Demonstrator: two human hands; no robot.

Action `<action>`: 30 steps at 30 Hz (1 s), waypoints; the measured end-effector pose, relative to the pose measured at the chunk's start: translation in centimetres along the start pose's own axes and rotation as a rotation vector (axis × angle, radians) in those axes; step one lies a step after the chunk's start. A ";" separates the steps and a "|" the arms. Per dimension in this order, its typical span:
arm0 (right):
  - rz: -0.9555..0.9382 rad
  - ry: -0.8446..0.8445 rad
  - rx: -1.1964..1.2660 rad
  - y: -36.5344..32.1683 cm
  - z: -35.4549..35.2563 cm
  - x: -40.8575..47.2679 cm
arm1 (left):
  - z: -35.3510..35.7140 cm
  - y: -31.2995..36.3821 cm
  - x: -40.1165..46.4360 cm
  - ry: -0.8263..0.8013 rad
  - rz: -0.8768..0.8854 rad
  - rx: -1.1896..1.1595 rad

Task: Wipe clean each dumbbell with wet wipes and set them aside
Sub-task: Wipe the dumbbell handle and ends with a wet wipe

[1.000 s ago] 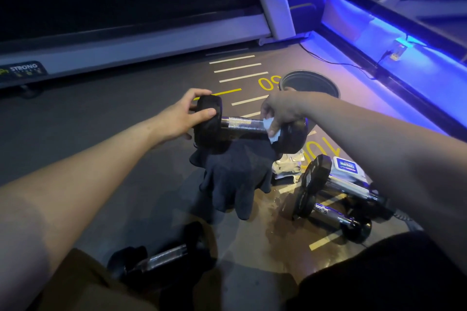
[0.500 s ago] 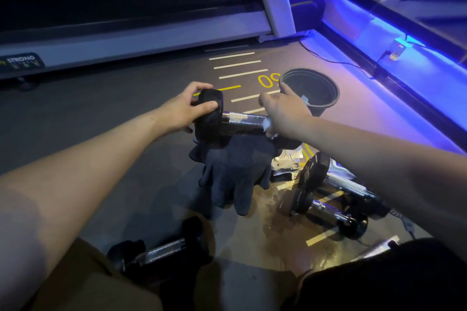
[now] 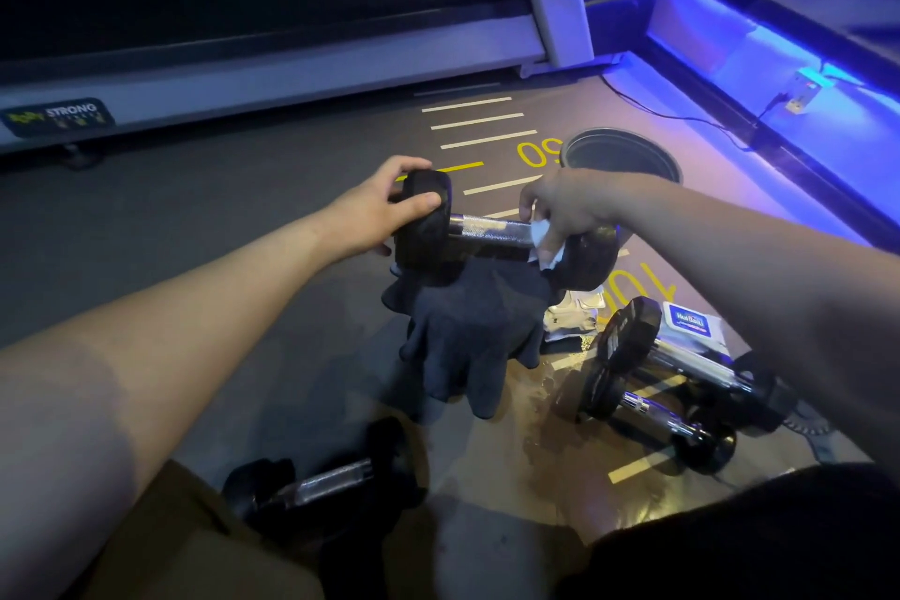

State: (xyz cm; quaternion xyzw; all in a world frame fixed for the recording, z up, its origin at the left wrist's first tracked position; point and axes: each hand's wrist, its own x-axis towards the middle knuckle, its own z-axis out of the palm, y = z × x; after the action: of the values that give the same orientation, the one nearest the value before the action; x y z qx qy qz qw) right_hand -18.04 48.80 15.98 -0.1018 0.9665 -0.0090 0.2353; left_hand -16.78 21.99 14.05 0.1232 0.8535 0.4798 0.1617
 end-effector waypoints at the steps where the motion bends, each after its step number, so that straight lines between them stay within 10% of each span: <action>1: -0.005 0.019 -0.011 0.0 0.1 0.0 | 0.0 0.0 0.0 0.000 0.001 0.000; 14: 0.026 0.677 -0.426 -0.8 6.8 -2.2 | -0.3 0.2 -0.6 -0.020 -0.002 0.028; 30: -0.079 0.056 -0.003 0.3 0.3 0.1 | 0.0 0.3 -0.2 -0.003 -0.007 0.014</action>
State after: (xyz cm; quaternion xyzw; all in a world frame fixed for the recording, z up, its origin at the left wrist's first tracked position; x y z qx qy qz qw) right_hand -18.05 49.10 15.63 -0.1401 0.9679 -0.0198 0.2077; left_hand -16.60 22.06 14.34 0.1221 0.8570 0.4731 0.1636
